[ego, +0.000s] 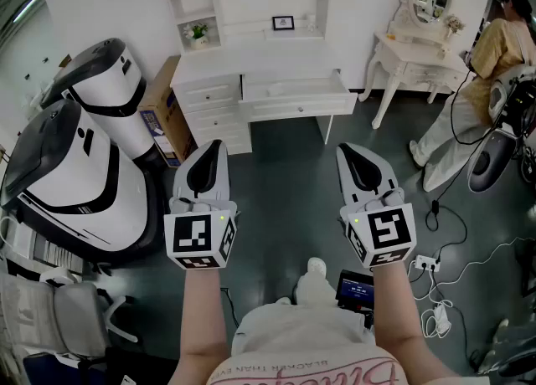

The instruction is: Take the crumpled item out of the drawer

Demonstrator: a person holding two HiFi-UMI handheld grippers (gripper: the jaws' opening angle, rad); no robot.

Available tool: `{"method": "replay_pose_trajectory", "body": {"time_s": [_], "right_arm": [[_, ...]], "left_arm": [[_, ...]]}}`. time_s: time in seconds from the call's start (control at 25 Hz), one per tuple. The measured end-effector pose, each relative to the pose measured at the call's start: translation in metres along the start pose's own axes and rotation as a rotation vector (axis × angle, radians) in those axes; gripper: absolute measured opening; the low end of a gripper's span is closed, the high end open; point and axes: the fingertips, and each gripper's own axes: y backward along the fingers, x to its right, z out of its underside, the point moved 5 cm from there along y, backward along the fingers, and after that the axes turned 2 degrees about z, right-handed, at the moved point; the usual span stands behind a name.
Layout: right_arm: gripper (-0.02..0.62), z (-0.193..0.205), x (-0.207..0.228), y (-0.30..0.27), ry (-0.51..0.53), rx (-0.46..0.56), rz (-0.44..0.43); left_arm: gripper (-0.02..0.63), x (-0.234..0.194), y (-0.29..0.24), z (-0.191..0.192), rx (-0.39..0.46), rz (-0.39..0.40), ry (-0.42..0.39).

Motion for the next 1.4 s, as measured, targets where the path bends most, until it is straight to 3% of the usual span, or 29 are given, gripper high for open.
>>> {"method": "replay_pose_trajectory", "body": {"time_s": [0.56, 1.4], "right_arm": [[0.006, 0.028, 0.036, -0.063, -0.038, 0.005, 0.002], [0.006, 0.081, 0.168, -0.272, -0.024, 0.001, -0.173]], "left_arm": [[0.011, -0.009, -0.068, 0.016, 0.005, 0.003, -0.026], [0.011, -0.033, -0.298, 0.061, -0.041, -0.077, -0.031]]}}
